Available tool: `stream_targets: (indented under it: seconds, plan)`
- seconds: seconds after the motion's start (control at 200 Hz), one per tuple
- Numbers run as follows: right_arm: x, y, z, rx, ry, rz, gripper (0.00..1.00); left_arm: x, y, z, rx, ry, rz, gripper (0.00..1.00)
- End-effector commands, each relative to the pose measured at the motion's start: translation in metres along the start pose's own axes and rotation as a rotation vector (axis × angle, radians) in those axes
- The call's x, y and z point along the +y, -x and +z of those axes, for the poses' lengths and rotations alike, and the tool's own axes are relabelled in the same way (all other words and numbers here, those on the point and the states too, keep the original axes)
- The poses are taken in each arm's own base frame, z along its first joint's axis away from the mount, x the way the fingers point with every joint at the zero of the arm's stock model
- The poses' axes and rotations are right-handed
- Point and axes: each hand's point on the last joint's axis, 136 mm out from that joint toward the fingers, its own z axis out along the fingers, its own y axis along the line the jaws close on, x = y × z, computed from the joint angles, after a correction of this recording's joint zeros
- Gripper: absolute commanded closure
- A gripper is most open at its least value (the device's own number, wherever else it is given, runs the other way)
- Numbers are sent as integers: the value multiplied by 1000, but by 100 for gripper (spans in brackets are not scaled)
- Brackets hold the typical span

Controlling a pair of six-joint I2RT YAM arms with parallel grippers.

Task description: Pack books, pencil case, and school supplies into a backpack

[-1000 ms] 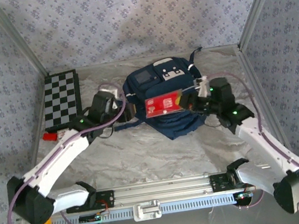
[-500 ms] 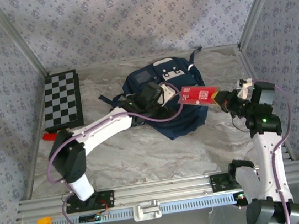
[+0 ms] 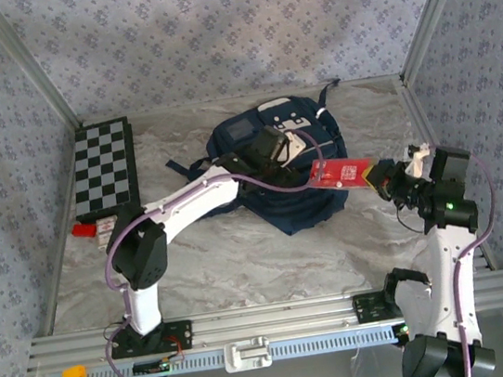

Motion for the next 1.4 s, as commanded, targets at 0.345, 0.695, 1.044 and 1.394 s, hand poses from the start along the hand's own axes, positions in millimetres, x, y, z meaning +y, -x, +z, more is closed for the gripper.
stream_targets:
  seconds: [0.345, 0.695, 1.044, 1.394]
  plan:
    - [0, -3, 10, 27, 26, -26, 97, 26, 37, -24, -74, -9, -34, 75]
    - [23, 2, 78, 110, 77, -58, 96, 25, 57, -54, -185, 3, 45, 100]
    - [29, 5, 158, 141, 87, -83, 91, 33, 66, -77, -271, 33, 36, 100]
    - [-3, 15, 163, 167, -77, -169, 54, 38, 59, -75, -251, 55, 16, 100]
